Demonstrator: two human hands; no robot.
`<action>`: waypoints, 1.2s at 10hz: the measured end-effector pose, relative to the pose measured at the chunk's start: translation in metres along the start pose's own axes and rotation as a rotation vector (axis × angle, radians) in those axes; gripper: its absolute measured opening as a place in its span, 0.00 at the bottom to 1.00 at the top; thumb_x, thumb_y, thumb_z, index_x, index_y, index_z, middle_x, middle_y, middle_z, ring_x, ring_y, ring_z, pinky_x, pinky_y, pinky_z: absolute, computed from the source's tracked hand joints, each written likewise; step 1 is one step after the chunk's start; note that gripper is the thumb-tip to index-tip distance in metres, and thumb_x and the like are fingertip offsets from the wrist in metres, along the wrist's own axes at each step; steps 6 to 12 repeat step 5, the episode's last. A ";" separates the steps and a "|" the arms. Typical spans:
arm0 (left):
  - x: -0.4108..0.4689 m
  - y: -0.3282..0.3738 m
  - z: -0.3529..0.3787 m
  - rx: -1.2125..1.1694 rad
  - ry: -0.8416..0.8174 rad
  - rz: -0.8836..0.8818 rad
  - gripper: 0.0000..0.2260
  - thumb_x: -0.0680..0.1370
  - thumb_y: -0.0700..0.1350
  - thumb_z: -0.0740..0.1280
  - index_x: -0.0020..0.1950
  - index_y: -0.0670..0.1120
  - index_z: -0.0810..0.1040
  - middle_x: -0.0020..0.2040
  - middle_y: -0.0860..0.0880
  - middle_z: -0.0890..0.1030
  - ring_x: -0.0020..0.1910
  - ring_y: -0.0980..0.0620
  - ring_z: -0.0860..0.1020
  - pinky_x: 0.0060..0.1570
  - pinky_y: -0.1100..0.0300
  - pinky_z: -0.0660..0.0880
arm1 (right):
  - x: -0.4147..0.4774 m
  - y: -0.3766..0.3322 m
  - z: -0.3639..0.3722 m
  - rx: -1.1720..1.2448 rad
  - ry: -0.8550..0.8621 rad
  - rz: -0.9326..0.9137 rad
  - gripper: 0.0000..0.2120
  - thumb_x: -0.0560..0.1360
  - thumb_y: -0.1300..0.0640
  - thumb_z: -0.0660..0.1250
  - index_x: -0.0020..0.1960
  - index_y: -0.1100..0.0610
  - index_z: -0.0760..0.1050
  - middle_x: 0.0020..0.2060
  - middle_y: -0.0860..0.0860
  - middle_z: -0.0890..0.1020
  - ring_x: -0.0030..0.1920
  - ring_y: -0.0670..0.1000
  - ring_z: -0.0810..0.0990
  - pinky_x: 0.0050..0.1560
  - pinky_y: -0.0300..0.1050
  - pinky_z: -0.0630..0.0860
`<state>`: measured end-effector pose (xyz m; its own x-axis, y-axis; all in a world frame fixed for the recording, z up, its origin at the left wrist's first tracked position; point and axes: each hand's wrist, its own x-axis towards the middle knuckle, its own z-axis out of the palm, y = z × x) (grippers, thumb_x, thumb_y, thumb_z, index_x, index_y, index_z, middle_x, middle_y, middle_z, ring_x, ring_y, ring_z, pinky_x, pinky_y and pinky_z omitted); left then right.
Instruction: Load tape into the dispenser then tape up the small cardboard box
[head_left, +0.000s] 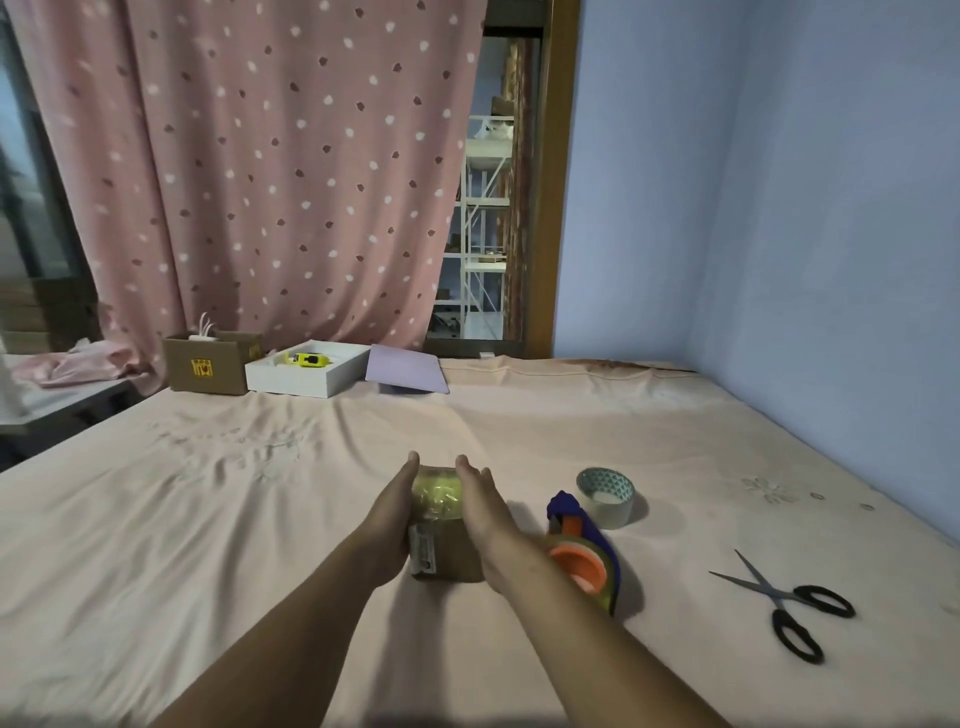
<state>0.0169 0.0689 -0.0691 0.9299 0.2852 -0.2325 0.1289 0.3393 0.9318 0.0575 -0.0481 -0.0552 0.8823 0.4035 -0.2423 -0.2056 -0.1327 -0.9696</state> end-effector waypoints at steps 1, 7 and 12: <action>-0.003 -0.006 0.007 -0.033 0.022 0.009 0.27 0.82 0.61 0.56 0.61 0.42 0.84 0.56 0.40 0.87 0.55 0.42 0.86 0.58 0.49 0.77 | 0.009 0.011 0.003 0.138 -0.001 0.018 0.49 0.66 0.25 0.59 0.81 0.43 0.50 0.78 0.49 0.64 0.74 0.54 0.68 0.73 0.58 0.66; 0.004 0.005 0.004 0.381 0.140 0.162 0.32 0.76 0.63 0.64 0.74 0.44 0.72 0.74 0.44 0.74 0.71 0.46 0.75 0.70 0.49 0.71 | -0.006 -0.010 -0.008 0.056 -0.025 0.005 0.42 0.77 0.33 0.58 0.83 0.49 0.46 0.82 0.50 0.53 0.79 0.54 0.58 0.76 0.52 0.59; 0.004 0.005 0.004 0.381 0.140 0.162 0.32 0.76 0.63 0.64 0.74 0.44 0.72 0.74 0.44 0.74 0.71 0.46 0.75 0.70 0.49 0.71 | -0.006 -0.010 -0.008 0.056 -0.025 0.005 0.42 0.77 0.33 0.58 0.83 0.49 0.46 0.82 0.50 0.53 0.79 0.54 0.58 0.76 0.52 0.59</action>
